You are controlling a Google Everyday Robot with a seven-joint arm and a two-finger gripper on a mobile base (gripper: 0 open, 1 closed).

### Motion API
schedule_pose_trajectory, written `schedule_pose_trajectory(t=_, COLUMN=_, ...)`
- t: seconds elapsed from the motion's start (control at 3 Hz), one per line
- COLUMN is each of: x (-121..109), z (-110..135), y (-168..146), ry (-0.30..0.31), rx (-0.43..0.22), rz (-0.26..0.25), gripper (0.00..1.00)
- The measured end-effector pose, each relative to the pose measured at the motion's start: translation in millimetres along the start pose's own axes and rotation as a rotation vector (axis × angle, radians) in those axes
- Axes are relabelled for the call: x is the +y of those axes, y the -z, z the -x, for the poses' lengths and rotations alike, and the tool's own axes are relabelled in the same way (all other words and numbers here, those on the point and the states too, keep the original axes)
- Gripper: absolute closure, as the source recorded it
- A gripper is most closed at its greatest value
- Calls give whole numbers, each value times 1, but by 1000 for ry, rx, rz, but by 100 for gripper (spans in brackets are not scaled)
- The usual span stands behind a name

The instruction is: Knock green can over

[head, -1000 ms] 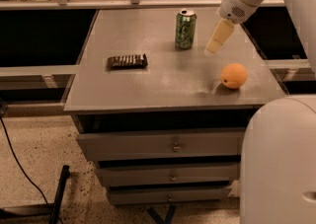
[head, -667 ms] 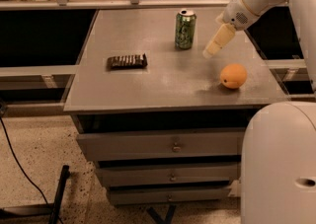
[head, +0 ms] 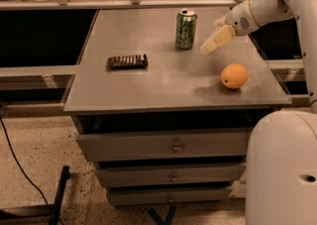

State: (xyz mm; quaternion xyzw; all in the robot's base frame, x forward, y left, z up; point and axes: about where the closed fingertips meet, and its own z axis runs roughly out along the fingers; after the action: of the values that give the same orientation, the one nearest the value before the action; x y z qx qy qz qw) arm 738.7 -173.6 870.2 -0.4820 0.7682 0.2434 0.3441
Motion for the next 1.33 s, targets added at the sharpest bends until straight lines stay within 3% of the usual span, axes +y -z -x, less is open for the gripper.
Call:
schedule_pose_trajectory(t=0.67, x=-11, z=18, y=-7, ry=-38, rx=-215, rz=-2, gripper=0)
schedule_pose_trajectory(t=1.33, x=-13, z=36, y=-27, ry=28, rx=-347, rz=-9, gripper=0)
